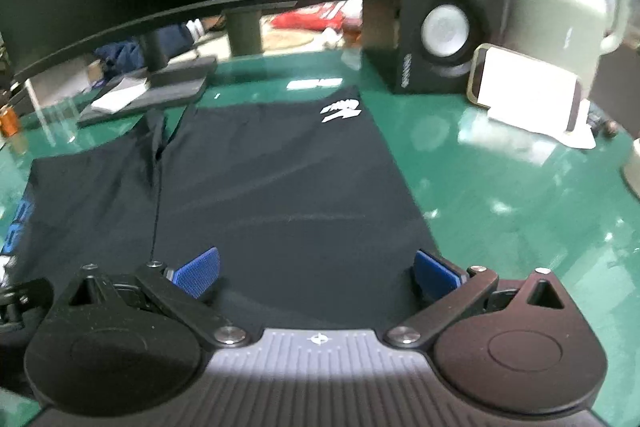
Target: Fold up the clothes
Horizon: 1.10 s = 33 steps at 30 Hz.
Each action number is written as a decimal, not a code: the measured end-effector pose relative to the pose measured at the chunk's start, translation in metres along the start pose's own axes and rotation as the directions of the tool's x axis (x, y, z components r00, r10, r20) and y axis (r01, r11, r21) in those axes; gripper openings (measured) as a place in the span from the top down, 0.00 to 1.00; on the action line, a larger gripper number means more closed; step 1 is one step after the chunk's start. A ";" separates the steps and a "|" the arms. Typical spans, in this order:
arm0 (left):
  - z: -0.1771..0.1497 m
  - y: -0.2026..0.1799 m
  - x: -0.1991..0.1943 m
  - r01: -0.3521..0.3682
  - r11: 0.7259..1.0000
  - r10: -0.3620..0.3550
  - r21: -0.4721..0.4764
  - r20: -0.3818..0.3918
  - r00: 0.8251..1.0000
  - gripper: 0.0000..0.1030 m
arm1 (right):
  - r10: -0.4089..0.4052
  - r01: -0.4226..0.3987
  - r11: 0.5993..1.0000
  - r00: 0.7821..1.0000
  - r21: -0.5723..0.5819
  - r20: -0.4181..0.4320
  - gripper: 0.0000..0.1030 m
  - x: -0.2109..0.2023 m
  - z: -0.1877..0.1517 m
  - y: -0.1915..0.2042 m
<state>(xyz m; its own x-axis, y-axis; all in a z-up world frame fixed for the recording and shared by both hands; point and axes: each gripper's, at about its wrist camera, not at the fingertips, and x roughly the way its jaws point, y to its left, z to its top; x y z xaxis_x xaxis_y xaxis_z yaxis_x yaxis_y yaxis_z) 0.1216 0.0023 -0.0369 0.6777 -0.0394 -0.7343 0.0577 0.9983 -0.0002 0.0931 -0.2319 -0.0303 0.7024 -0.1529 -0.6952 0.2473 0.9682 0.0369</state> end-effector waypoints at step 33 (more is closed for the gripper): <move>-0.009 -0.003 0.003 -0.001 1.000 0.001 0.027 0.005 1.000 0.00 | -0.044 0.044 0.998 0.999 -0.034 0.017 0.00 0.002 -0.021 -0.010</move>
<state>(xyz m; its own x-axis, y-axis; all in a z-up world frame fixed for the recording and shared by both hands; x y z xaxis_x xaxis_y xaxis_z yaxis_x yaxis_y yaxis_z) 0.1171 -0.0003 -0.0448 0.6812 -0.0387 -0.7311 0.0766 0.9969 0.0187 0.0776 -0.2374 -0.0472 0.7020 -0.1986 -0.6839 0.2557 0.9666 -0.0182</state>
